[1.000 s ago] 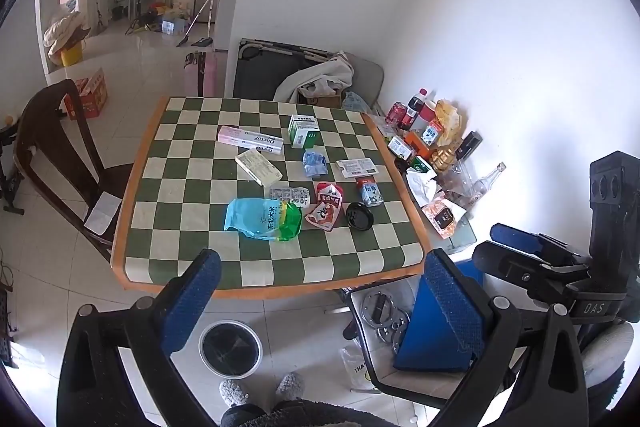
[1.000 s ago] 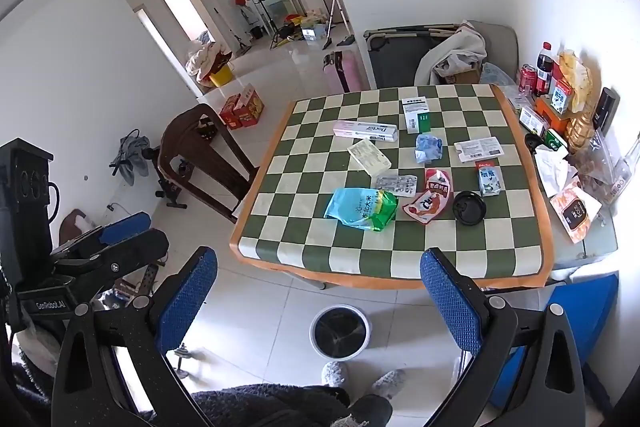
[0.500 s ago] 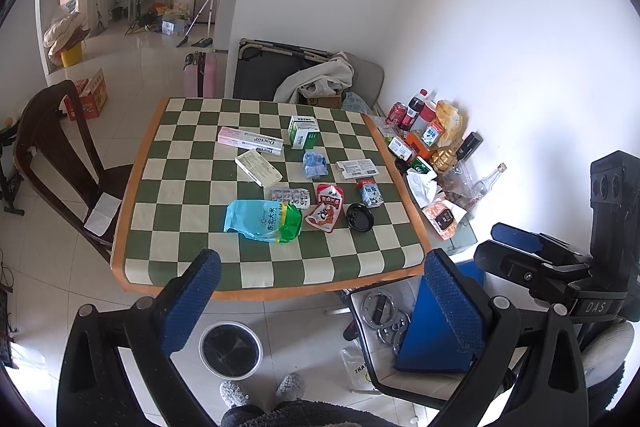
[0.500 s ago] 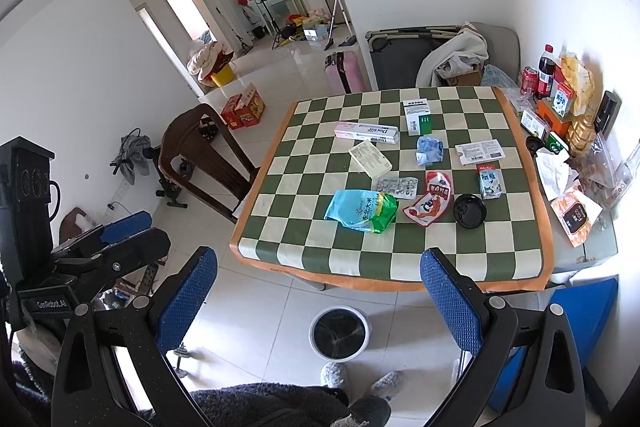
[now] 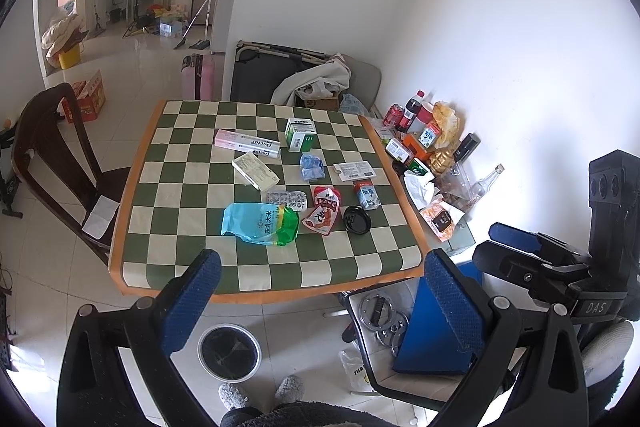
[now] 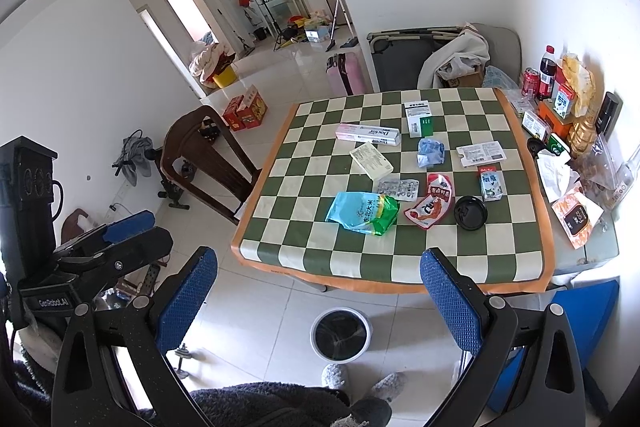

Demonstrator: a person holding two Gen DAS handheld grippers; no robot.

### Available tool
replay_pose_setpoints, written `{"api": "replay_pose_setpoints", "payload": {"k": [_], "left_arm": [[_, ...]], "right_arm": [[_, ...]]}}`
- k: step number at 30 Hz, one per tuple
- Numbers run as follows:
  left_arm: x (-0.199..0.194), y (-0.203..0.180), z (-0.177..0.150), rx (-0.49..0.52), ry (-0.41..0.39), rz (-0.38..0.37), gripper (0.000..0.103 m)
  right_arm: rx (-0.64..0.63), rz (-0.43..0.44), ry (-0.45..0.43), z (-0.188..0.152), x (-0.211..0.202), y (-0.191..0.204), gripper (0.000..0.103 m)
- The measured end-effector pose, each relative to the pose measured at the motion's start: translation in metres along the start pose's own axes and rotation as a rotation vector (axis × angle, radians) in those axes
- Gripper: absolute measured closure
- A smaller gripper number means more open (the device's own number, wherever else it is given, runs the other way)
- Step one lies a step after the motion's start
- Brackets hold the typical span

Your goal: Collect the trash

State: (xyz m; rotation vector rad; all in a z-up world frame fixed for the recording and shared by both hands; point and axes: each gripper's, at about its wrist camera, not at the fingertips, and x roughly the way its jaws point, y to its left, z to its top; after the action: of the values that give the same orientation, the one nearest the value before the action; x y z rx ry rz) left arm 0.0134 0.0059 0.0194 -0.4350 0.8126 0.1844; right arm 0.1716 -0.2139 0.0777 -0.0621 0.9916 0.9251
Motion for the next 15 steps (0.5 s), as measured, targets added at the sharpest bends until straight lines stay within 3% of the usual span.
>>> {"api": "replay_pose_setpoints", "payload": {"k": [8, 15], "left_arm": [[-0.001, -0.006, 0.015, -0.005, -0.002, 0.000, 0.000], [-0.001, -0.004, 0.007, -0.002, -0.004, -0.001, 0.000]], "right_arm": [[0.001, 0.000, -0.002, 0.002, 0.000, 0.001, 0.000], [0.002, 0.003, -0.003, 0.001, 0.000, -0.001, 0.000]]}}
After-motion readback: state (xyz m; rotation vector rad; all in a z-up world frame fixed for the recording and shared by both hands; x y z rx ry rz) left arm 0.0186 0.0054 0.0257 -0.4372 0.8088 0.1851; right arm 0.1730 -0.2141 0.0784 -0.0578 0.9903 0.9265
